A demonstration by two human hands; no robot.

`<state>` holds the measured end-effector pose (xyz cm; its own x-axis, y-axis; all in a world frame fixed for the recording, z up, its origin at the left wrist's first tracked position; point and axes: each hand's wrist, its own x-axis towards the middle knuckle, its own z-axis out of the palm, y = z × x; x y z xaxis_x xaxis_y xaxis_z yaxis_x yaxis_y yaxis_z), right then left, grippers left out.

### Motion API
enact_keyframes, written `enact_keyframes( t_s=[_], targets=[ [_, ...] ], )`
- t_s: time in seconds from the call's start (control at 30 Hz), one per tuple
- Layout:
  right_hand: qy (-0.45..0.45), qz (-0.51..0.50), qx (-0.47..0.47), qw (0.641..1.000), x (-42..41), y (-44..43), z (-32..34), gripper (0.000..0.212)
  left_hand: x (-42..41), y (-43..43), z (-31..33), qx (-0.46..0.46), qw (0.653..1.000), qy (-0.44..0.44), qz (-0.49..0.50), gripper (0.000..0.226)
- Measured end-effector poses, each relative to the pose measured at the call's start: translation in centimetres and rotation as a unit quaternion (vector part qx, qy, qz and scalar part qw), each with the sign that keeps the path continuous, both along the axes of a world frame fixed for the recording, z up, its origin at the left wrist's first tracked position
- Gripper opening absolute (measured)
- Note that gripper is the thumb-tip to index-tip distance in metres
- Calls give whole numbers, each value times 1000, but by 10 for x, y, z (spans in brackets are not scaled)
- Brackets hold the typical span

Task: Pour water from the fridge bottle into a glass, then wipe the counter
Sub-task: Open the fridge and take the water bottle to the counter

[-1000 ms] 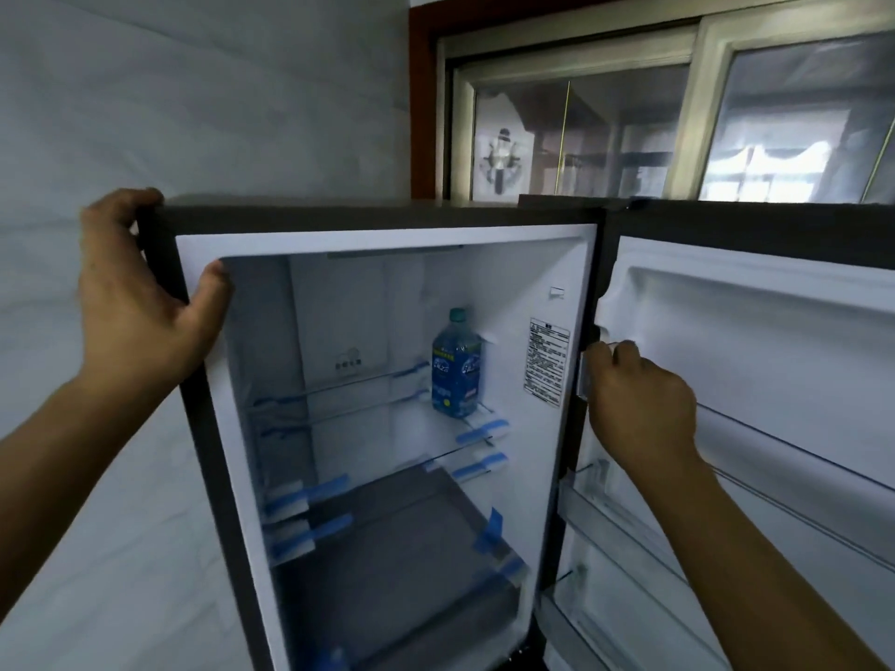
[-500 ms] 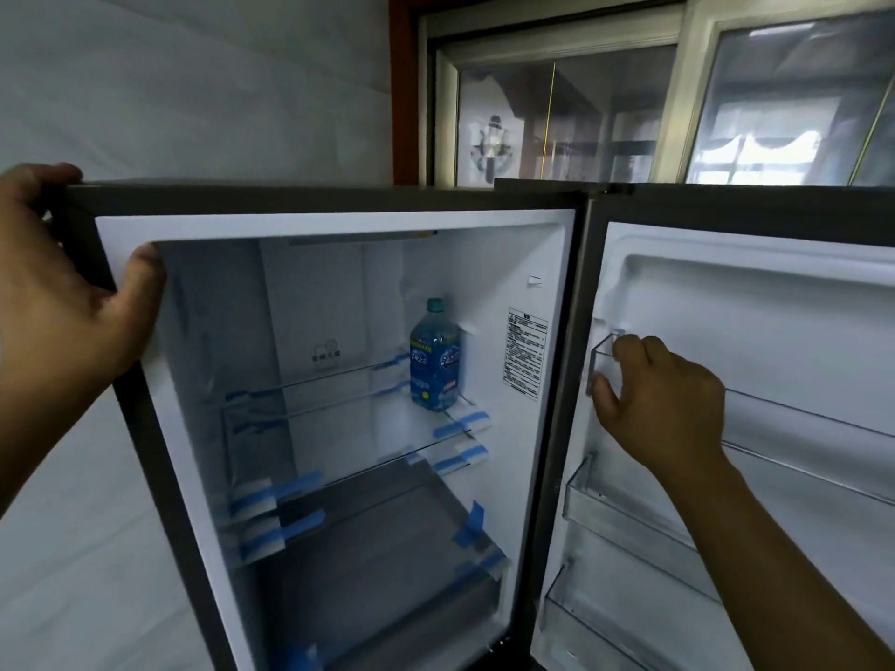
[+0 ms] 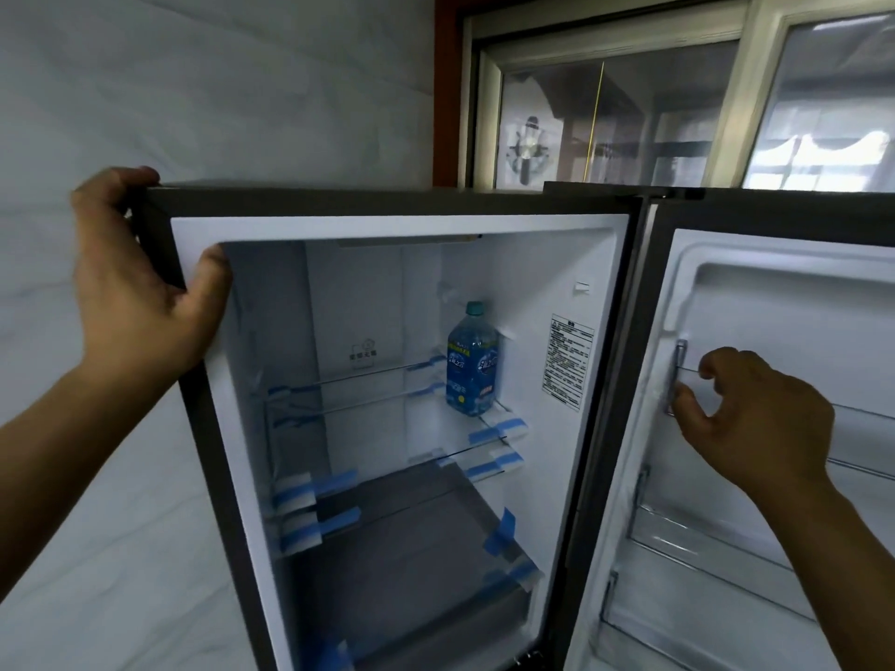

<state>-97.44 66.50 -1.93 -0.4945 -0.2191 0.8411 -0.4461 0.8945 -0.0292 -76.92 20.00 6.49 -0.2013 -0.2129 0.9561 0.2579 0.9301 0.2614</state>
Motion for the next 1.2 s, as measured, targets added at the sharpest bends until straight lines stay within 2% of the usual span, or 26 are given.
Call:
enact_keyframes(
  t_s=[0.37, 0.53, 0.6, 0.7, 0.8, 0.87, 0.93, 1.07, 1.13, 1.2],
  targets=[
    [37, 12, -29, 999, -5, -2, -11, 40, 2, 4, 0, -11, 1000, 10, -4, 57],
    [77, 121, -162, 976, 18, -43, -24, 30, 1, 4, 1, -21, 999, 24, 4, 56],
    [22, 189, -198, 961, 28, -83, -38, 33, 1, 7, 3, -21, 999, 26, 9, 55],
    [-117, 273, -217, 930, 14, -145, -60, 37, 2, 10, 5, -24, 999, 29, 17, 55],
    [-271, 290, -264, 879, -26, -195, -72, 39, 2, 12, 7, -20, 999, 33, 16, 55],
    [-352, 266, -300, 846, -52, -221, -71, 49, 3, 14, 8, -16, 999, 31, 23, 56],
    [-394, 235, -307, 834, -82, -234, -76, 59, 3, 15, 8, -11, 999, 27, 32, 57],
    [-401, 200, -326, 832, -146, -253, -111, 64, 4, 14, 10, -11, 999, 15, 42, 62],
    [-415, 225, -355, 807, -145, -265, -108, 67, 5, 12, 10, -11, 998, 10, 54, 64],
    [-429, 261, -351, 790, -137, -277, -100, 60, 5, 11, 11, -6, 998, 7, 63, 64]
  ],
)
